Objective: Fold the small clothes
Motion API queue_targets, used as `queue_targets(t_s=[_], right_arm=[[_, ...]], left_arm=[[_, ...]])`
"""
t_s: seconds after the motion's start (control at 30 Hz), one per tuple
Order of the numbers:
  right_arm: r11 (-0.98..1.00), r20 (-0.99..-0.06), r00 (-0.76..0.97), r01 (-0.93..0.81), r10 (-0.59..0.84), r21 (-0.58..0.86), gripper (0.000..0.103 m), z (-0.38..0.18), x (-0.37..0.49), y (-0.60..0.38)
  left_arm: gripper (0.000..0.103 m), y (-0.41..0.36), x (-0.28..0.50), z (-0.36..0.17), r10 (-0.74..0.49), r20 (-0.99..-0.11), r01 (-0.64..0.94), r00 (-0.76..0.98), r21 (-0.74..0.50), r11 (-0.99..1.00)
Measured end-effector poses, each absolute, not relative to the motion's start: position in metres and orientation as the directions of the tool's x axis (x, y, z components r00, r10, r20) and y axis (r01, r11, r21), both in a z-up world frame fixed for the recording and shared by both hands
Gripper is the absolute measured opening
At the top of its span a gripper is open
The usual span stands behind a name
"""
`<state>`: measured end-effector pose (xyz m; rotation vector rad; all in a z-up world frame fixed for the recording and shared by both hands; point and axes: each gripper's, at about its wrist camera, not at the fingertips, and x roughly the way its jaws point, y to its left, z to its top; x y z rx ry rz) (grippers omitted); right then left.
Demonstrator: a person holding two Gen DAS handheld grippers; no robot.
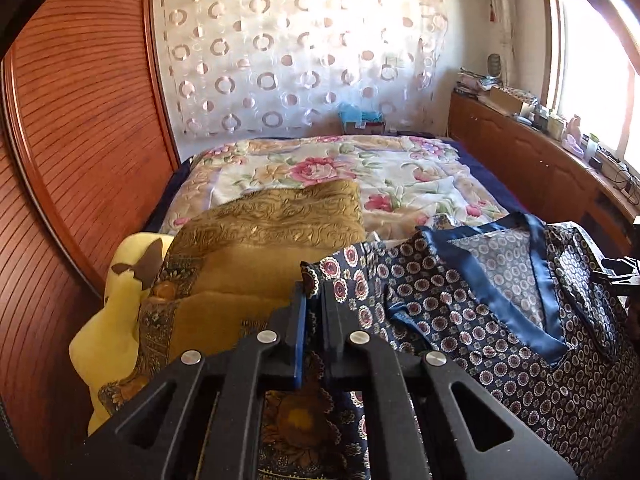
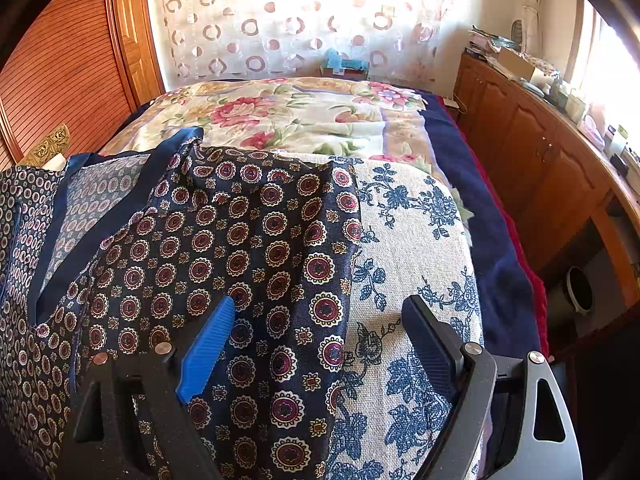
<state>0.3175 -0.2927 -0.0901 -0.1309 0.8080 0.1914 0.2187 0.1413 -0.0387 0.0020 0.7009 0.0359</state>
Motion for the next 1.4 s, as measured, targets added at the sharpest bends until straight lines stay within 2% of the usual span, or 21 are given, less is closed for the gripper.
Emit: queue_targets(t_s=[0.07, 0.17, 0.27, 0.37, 0.4, 0.43, 0.47, 0.8, 0.9, 1.03, 1.1, 1.2, 1.23, 1.27, 1.3, 1.4], right_arm=[[0.975, -0.728, 0.675, -0.220, 0.120, -0.043, 0.087, -0.090, 0.318, -0.293], [0.975, -0.728, 0.675, -0.220, 0.120, -0.043, 0.087, -0.090, 0.318, -0.293], [0.974, -0.728, 0.675, -0.220, 0.120, -0.044, 0.087, -0.090, 0.318, -0.293], [0.974, -0.728, 0.675, -0.221, 0.120, -0.044, 0.087, -0.090, 0.318, -0.293], [0.974, -0.728, 0.675, -0.221, 0.120, -0.045, 0.087, -0.090, 0.318, -0.292], [0.974, -0.728, 0.675, -0.221, 0.120, -0.045, 0.087, -0.090, 0.318, -0.293], [0.974, -0.728, 0.675, -0.221, 0.119, -0.045, 0.087, -0.090, 0.318, -0.293], [0.969, -0.741, 0.655, -0.245, 0.146, -0.026, 0.087, -0.082, 0.323, -0.296], [0.969, -0.737, 0.657, -0.248, 0.159, -0.012, 0.087, -0.075, 0.330, -0.299], [0.966, -0.743, 0.646, -0.258, 0.172, 0.000, 0.077, -0.072, 0.340, -0.301], [0.967, -0.756, 0.630, -0.254, 0.179, 0.017, 0.068, -0.075, 0.351, -0.303], [0.965, -0.764, 0.615, -0.260, 0.195, 0.037, 0.049, -0.076, 0.365, -0.305], [0.963, -0.764, 0.613, -0.267, 0.203, 0.042, 0.033, -0.075, 0.368, -0.305], [0.959, -0.765, 0.604, -0.276, 0.222, 0.061, 0.013, -0.075, 0.370, -0.304], [0.954, -0.769, 0.589, -0.288, 0.249, 0.088, 0.007, -0.075, 0.371, -0.304], [0.947, -0.740, 0.616, -0.309, 0.269, 0.087, 0.003, -0.067, 0.361, -0.301]], left_arm=[[0.009, 0.143, 0.220, -0.043, 0.011, -0.656, -0.032, 0.754, -0.020, 0.999], [0.024, 0.145, 0.223, -0.048, -0.004, -0.674, -0.037, 0.739, -0.047, 0.998], [0.030, 0.143, 0.226, -0.055, -0.032, -0.696, -0.014, 0.718, -0.060, 0.998], [0.032, 0.135, 0.229, -0.058, -0.038, -0.703, 0.008, 0.710, -0.046, 0.999], [0.031, 0.132, 0.229, -0.057, -0.037, -0.698, 0.016, 0.716, -0.037, 0.999], [0.014, 0.129, 0.228, -0.056, -0.049, -0.685, 0.037, 0.727, -0.032, 0.999], [0.005, 0.128, 0.228, -0.054, -0.058, -0.682, 0.050, 0.729, -0.032, 0.998], [0.004, 0.120, 0.213, -0.026, -0.073, -0.615, 0.084, 0.785, -0.012, 0.996], [0.004, 0.121, 0.208, -0.026, -0.096, -0.608, 0.091, 0.788, -0.039, 0.995], [0.004, 0.119, 0.202, -0.027, -0.125, -0.601, 0.105, 0.790, -0.069, 0.992], [0.004, 0.115, 0.200, -0.028, -0.138, -0.603, 0.116, 0.786, -0.075, 0.990], [0.004, 0.107, 0.192, -0.028, -0.159, -0.595, 0.136, 0.788, -0.083, 0.987], [0.003, 0.104, 0.189, -0.026, -0.168, -0.589, 0.144, 0.790, -0.089, 0.986], [0.003, 0.101, 0.185, -0.024, -0.176, -0.583, 0.150, 0.793, -0.092, 0.984], [0.003, 0.099, 0.181, -0.022, -0.181, -0.576, 0.155, 0.797, -0.095, 0.983], [0.003, 0.096, 0.166, -0.014, -0.193, -0.555, 0.164, 0.809, -0.102, 0.981]])
